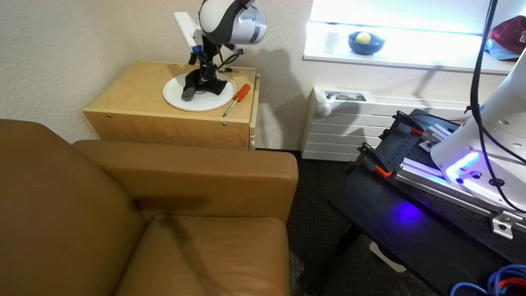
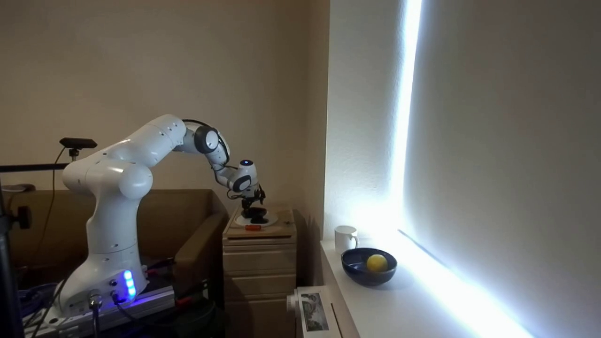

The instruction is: Put the lemon in the bowl on the windowsill then put the sock on the nightstand

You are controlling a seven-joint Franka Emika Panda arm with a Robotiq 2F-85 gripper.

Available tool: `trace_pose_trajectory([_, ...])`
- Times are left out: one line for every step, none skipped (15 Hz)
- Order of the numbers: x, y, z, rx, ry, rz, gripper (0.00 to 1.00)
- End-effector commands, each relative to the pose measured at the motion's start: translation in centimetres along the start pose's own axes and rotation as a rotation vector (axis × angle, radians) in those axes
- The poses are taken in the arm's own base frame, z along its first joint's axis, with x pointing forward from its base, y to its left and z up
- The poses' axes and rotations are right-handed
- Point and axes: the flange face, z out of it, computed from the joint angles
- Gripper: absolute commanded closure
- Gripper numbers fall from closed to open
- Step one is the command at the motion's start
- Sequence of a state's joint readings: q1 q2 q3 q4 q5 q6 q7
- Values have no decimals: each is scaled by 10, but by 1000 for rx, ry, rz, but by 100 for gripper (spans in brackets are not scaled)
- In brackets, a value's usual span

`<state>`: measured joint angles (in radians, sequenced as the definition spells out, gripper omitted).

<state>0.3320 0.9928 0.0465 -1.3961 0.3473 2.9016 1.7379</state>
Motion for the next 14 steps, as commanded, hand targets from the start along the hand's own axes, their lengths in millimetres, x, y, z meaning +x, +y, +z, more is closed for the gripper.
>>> trace_pose_trajectory([-5,-18,8,-20,0,58,27])
trace_pose_trajectory([-3,-20,9,-35,4,82,34])
trace_pose_trajectory([0,-23,10,-45,6,106,42])
trace_pose_trajectory([3,-24,12,-57,13,129,48])
trace_pose_trajectory([7,-26,12,-69,19,156,56])
trace_pose_trajectory([9,-27,12,-85,19,175,62])
trace_pose_trajectory([13,-28,12,-102,20,199,69])
trace_pose_trajectory([17,-29,13,-114,28,218,76])
trace_pose_trajectory([19,-29,12,-133,30,238,84])
trace_pose_trajectory([22,-30,12,-143,35,253,92])
trace_pose_trajectory([23,-31,10,-156,38,269,97])
trace_pose_trajectory([25,-32,8,-165,46,283,100])
trace_pose_trajectory([24,-35,3,-170,44,297,100])
trace_pose_trajectory([23,-39,-4,-171,36,307,100])
